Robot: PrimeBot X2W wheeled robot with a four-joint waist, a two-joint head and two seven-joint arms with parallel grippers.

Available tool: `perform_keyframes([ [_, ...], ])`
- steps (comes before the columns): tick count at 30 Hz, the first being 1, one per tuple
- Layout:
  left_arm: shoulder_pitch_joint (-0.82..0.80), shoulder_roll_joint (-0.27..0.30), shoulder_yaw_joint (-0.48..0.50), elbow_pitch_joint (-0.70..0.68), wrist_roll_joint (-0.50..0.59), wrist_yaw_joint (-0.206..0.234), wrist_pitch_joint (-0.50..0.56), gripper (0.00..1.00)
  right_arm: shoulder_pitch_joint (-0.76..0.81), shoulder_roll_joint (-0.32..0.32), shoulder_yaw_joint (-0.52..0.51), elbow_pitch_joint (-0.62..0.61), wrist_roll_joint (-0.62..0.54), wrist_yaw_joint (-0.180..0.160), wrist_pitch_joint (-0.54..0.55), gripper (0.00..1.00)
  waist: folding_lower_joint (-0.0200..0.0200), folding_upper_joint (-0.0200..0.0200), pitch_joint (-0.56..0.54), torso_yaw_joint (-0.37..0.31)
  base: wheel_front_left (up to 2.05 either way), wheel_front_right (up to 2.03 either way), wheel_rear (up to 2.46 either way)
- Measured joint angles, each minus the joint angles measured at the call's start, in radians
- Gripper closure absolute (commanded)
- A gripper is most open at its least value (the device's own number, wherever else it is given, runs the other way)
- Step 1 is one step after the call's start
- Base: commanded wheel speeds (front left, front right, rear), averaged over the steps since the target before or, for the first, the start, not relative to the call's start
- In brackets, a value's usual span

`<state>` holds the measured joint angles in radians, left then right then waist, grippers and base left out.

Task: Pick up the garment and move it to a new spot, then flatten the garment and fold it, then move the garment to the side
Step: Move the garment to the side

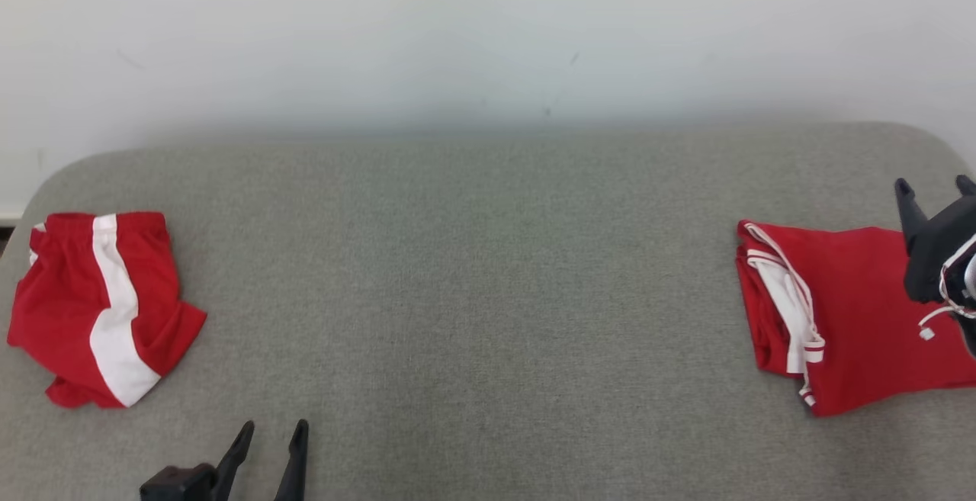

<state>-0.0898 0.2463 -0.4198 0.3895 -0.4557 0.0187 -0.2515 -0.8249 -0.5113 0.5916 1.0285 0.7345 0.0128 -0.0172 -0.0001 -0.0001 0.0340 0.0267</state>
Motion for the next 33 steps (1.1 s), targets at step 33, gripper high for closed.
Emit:
perform_keyframes([
  [33,0.132,0.033,0.129,-0.123,0.012,0.078,0.0,0.0,0.737,0.051,-0.212,-0.704,-0.05,-0.122,-0.238,0.0,0.0,0.0001,-0.137,-0.105,0.0,0.0,0.0],
])
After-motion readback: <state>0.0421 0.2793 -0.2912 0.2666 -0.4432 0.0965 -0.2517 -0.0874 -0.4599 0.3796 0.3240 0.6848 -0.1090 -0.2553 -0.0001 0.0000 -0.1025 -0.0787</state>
